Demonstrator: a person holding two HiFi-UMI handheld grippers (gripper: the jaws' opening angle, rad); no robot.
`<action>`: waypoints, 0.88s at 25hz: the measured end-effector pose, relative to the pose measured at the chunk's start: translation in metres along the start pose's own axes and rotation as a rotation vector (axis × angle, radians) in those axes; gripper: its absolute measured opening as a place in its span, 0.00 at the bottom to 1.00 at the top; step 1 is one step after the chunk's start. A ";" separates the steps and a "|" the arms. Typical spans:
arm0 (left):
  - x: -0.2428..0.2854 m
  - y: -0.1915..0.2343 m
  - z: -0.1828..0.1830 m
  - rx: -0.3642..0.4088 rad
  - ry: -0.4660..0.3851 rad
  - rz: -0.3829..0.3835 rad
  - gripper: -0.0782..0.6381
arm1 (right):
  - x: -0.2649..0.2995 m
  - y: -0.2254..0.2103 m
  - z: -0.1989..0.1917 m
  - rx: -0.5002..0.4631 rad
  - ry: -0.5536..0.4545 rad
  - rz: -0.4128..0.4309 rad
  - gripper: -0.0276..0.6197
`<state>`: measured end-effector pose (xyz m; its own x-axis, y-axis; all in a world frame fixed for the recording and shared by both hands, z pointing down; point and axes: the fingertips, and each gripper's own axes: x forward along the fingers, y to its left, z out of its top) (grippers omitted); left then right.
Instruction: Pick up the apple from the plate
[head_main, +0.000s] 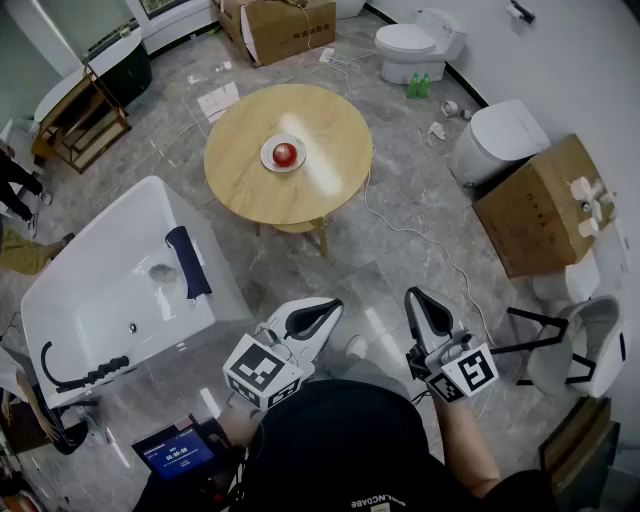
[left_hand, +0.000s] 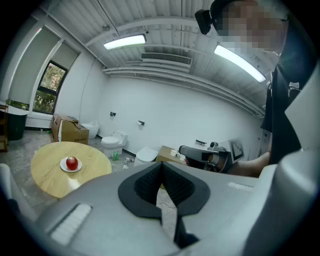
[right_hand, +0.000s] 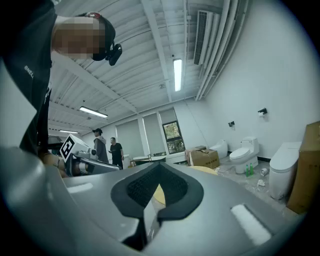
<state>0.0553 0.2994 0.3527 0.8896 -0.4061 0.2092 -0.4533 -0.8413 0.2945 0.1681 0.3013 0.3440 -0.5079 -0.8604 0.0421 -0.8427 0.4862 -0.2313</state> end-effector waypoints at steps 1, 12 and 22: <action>-0.001 0.003 -0.001 -0.002 -0.005 0.003 0.13 | 0.004 -0.001 0.001 -0.004 0.002 0.005 0.05; 0.010 0.022 0.008 -0.010 -0.026 0.051 0.13 | 0.037 -0.008 0.014 -0.003 -0.005 0.068 0.05; 0.045 0.015 0.008 0.011 -0.003 0.127 0.13 | 0.033 -0.041 0.005 -0.014 0.041 0.140 0.05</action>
<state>0.0890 0.2654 0.3593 0.8253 -0.5104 0.2415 -0.5614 -0.7871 0.2553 0.1866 0.2524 0.3504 -0.6270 -0.7775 0.0497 -0.7656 0.6031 -0.2240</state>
